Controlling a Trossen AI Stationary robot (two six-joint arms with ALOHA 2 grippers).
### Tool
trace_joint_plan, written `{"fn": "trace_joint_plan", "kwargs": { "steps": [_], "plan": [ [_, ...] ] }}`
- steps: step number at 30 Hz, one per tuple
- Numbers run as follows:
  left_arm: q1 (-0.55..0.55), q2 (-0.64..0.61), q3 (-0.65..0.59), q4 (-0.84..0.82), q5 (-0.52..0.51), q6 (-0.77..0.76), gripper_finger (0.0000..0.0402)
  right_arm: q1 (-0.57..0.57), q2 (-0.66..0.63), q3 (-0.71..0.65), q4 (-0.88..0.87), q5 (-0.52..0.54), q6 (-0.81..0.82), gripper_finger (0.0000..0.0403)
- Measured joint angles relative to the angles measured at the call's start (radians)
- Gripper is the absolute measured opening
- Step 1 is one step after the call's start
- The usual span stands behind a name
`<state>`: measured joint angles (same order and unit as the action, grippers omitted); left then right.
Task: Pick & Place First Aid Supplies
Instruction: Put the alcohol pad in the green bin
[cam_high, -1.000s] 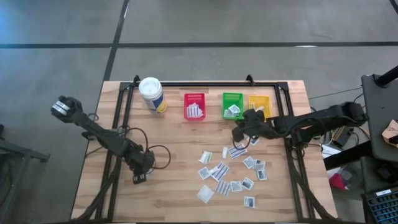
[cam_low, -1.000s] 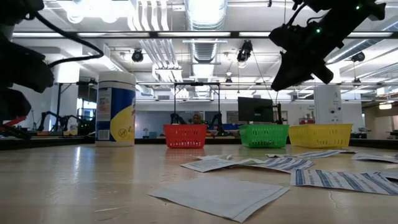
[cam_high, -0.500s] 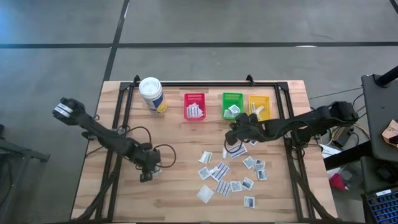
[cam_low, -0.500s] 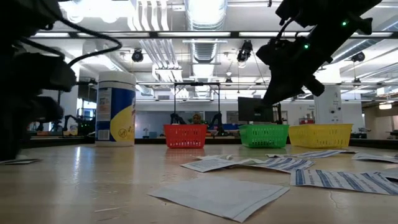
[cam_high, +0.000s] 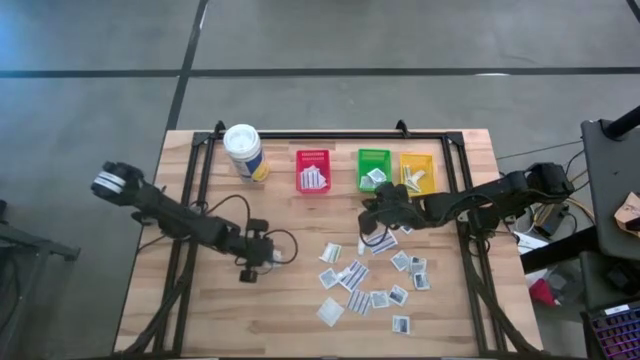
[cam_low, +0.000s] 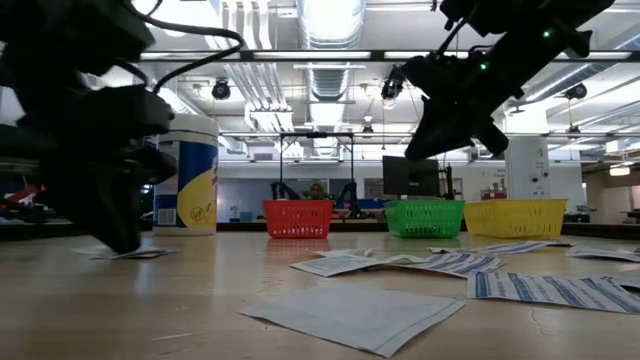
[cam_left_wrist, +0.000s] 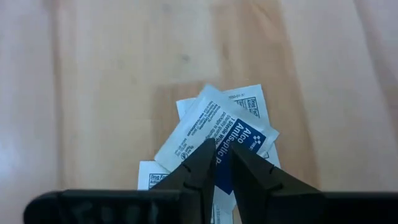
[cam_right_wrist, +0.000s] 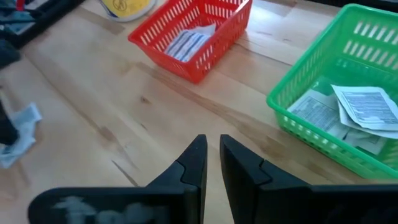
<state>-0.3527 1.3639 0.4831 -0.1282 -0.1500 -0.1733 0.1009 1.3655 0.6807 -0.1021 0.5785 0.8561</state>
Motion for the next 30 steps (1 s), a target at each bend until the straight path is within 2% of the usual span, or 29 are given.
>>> {"fn": "trace_joint_plan", "kwargs": {
  "steps": [10, 19, 25, 30],
  "plan": [
    [0.126, 0.129, 0.001, 0.264, -0.006, 0.003, 0.0064, 0.000, 0.000, 0.000, 0.013, 0.000, 0.001, 0.0043],
    [0.133, 0.238, 0.000, 0.471, -0.103, -0.048, 0.0064, 0.000, 0.000, 0.000, 0.015, 0.000, 0.013, 0.0043],
    [0.133, 0.285, -0.002, 0.596, -0.165, -0.066, 0.0064, 0.000, 0.000, 0.000, 0.016, -0.002, 0.078, 0.0043],
    [0.134, 0.288, 0.012, 0.631, -0.217, -0.052, 0.0064, 0.022, 0.000, 0.000, 0.053, -0.002, 0.079, 0.0043]
  ]
}}
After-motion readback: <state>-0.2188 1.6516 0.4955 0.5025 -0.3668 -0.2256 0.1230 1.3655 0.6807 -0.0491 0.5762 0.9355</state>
